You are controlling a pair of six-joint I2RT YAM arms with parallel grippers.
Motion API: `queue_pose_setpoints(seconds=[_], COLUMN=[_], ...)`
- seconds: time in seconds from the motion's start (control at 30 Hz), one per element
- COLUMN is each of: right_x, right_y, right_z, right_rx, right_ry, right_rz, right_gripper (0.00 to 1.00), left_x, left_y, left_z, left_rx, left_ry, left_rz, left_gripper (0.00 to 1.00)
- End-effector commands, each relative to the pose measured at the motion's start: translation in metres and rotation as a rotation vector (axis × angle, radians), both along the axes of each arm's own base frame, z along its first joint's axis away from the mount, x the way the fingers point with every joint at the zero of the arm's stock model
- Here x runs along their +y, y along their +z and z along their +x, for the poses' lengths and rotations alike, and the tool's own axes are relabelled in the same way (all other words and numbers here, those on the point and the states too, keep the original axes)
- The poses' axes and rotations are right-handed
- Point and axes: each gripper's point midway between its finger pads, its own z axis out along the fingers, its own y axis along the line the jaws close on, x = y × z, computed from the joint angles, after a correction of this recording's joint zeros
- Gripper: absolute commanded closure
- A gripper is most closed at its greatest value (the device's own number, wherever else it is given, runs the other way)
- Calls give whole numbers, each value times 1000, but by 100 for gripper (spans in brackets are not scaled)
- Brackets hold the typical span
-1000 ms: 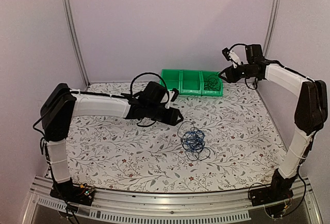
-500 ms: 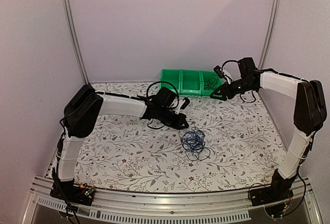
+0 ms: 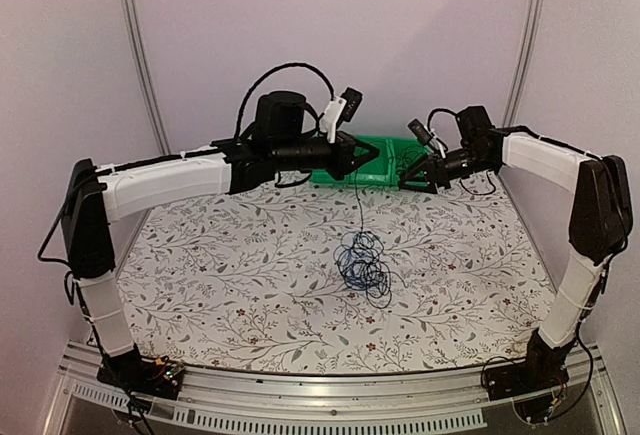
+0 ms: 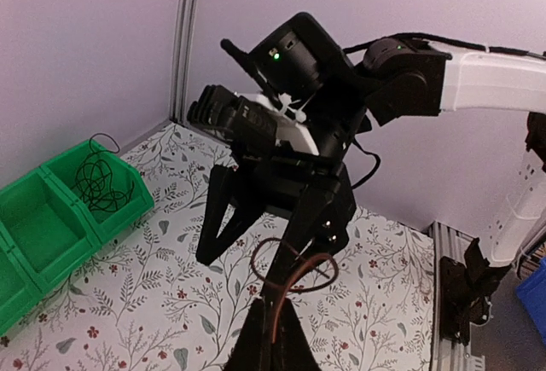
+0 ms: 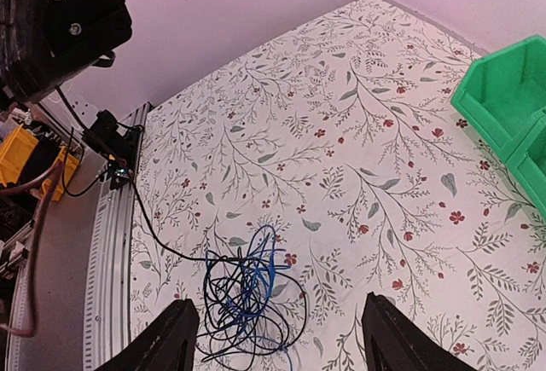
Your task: Untangle the cables
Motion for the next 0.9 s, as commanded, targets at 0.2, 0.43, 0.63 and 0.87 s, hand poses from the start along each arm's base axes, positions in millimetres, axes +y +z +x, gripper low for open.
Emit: queue_pose_setpoints(seconds=[0.2, 0.43, 0.63, 0.87], right_x=[22, 10, 8, 7], right_y=[84, 108, 110, 106], right_z=[-22, -38, -39, -30], right_rx=[-176, -313, -303, -244], right_ry=[91, 89, 72, 10], right_rz=[132, 63, 50, 37], right_gripper=[31, 30, 38, 77], left_x=[-14, -15, -15, -13], left_y=[28, 22, 20, 17], left_z=[-3, -1, -2, -3], left_rx=[-68, -46, -43, -39], left_ry=[-59, -55, -56, -58], left_rz=[-15, -11, -20, -18], left_gripper=[100, 100, 100, 100])
